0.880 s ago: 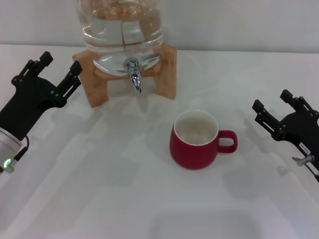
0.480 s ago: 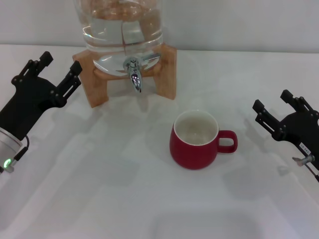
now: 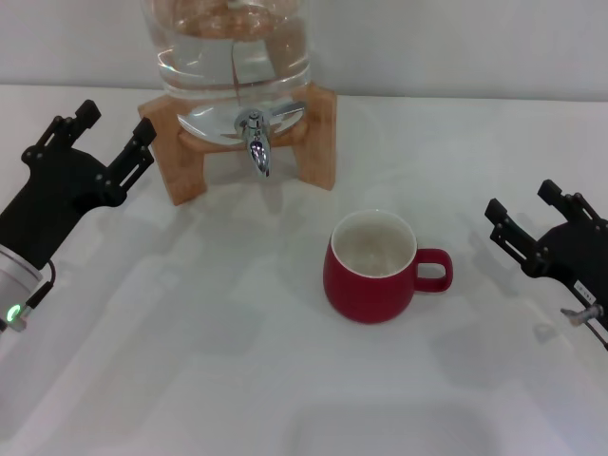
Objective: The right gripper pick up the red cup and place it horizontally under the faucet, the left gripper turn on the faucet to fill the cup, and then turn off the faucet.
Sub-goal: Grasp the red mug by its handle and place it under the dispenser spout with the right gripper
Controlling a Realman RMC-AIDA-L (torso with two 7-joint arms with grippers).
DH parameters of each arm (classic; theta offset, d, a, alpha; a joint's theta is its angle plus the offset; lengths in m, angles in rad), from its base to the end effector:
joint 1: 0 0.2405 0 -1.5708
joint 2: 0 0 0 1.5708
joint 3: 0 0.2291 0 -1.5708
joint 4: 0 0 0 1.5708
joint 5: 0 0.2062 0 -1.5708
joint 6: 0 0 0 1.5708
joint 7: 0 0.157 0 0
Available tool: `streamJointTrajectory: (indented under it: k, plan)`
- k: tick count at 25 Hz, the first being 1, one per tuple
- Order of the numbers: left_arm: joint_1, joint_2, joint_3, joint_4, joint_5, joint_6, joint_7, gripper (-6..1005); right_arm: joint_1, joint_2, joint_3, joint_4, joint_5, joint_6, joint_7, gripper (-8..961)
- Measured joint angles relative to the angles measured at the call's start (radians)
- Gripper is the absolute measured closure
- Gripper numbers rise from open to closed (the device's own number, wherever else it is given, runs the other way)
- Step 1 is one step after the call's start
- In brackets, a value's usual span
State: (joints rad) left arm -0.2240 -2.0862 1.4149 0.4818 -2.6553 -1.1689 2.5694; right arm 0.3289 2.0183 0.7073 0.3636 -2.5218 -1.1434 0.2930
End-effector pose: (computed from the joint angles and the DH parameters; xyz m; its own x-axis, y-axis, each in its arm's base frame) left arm -0.2766 0.3141 0.0139 0.6478 -0.0743 0.7582 0.6629 -0.4355 -0.6091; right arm 0.2713 0.3001 -0.0424 0.6464 -0.0402 -0.7619 -0.6922 -0.4511 -0.5634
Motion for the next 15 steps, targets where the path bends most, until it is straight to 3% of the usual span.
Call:
streamJointTrajectory:
  k: [15]
  plan:
    - [0.000,0.000,-0.002,-0.005,0.000,0.000,0.000,243,-0.064,-0.004,-0.105,-0.007,-0.009,-0.098,0.000,154]
